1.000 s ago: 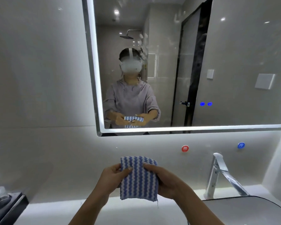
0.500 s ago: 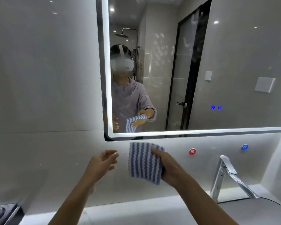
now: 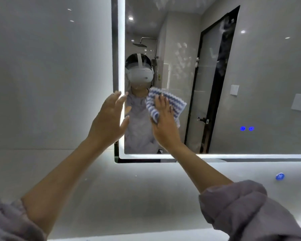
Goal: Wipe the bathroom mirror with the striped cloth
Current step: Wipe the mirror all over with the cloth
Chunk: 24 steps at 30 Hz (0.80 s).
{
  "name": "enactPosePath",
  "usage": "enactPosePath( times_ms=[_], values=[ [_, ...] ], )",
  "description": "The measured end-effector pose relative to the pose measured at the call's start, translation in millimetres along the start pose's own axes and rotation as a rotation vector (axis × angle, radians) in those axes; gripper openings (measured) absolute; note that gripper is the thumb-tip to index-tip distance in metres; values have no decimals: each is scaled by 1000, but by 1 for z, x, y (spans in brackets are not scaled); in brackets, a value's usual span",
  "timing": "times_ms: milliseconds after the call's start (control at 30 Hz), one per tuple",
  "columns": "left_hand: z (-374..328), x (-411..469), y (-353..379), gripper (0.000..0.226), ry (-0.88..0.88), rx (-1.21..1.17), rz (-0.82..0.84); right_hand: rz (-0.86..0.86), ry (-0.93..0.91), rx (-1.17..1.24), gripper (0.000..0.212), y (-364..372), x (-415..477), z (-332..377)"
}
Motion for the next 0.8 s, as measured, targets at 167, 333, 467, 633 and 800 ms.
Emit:
enactPosePath(
  times_ms=[167, 333, 467, 633, 800],
  values=[
    [7, 13, 9, 60, 72, 111, -26, -36, -213, -393, 58, 37, -24, -19],
    [16, 26, 28, 64, 143, 204, -36, -48, -300, -466, 64, 46, -26, -29],
    [22, 29, 49, 68, 169, 253, -36, -62, -317, -458, 74, 47, -26, -29],
    [36, 30, 68, 71, 198, 367, -16, -52, -286, -421, 81, 47, -25, -31],
    [41, 30, 75, 70, 220, 416, -83, -66, -290, -430, 81, 47, -25, -30]
  ],
)
Point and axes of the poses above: each hand's wrist, its own x-axis towards the middle knuckle, its own y-axis out of the palm, z = x × y, the point moved 6 cm from there along x, towards the middle knuckle, and after that the axes turned 8 degrees about y, right-handed, at the moved point
